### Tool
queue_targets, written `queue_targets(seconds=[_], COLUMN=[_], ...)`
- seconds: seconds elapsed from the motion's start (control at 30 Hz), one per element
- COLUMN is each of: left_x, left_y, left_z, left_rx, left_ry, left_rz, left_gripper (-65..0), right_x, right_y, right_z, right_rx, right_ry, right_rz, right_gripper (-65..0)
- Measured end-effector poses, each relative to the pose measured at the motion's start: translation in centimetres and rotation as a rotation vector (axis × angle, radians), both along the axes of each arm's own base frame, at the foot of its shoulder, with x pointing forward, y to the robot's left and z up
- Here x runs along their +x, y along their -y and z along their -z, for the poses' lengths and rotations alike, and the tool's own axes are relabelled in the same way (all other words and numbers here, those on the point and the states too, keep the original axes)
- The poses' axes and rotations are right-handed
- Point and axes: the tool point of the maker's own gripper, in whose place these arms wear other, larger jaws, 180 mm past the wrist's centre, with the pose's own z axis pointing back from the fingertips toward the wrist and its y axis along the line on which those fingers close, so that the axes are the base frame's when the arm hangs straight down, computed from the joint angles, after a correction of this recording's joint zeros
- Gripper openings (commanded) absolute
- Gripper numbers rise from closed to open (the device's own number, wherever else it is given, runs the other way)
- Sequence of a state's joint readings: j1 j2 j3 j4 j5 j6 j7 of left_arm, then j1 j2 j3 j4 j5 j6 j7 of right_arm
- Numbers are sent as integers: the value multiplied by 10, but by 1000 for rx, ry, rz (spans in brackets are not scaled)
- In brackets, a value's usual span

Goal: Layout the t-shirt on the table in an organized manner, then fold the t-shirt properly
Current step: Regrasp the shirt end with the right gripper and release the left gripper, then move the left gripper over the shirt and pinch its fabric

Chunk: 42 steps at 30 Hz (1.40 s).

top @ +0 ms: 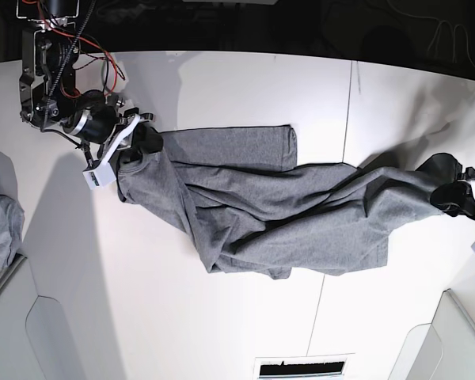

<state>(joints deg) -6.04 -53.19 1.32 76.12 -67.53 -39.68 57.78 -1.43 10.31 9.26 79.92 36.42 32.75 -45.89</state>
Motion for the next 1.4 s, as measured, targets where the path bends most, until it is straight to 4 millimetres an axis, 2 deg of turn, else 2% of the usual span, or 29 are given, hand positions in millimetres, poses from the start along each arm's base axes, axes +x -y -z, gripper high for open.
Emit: queue_targets(seconds=[0.03,0.07,0.13,0.2,0.3,0.37,0.47,0.6,0.7,0.8,0.9,1.03,1.17,1.23,1.33,1.4], left_x=[0,1,4,9,21,29,28,20,12,3,-6,-25,-45,-51,-61,-68], left_y=[0,0,4,9,11,19,51,116,154,182,214,255,280,288,298,303], left_z=[0,-1,-6,-16,-38,-55,-71,-68,-51,-27,-6,22,60,75,98,111], left_rx=[0,-2,-33,-91,-114,-127,-169,-274,-361,-400,-420,-419,-391,-378,-362,-362], left_ry=[1,3,15,45,111,166,209,243,230,199,178,145,84,59,0,-37], left_rz=[0,0,-4,-15,-16,7,92,198,214,208,224,271,300,303,307,302], left_gripper=[-383,-383,-383,-383,-383,-383,-383,-383,-383,-383,-383,-383,-384,-384,-384,-384], right_x=[0,0,0,7,25,39,61,95,117,137,151,154,135,128,124,122], right_y=[0,0,0,-2,-5,-4,7,19,25,40,40,27,7,-2,-11,-14], right_z=[0,0,-4,-18,-53,-77,-88,-98,-102,-91,-74,-43,-10,0,6,7], right_rx=[0,-1,-11,-16,-25,-45,-138,-177,-190,-227,-192,-141,-97,-79,-79,-86], right_ry=[0,-1,15,65,198,302,372,409,416,379,327,230,133,101,86,86], right_rz=[0,-1,-7,-16,-19,-9,8,65,91,148,167,150,109,102,77,57], right_gripper=[-650,-596,-445,-363,-355,-355,-355,-355,-355,-355,-355,-355,-358,-410,-580,-646])
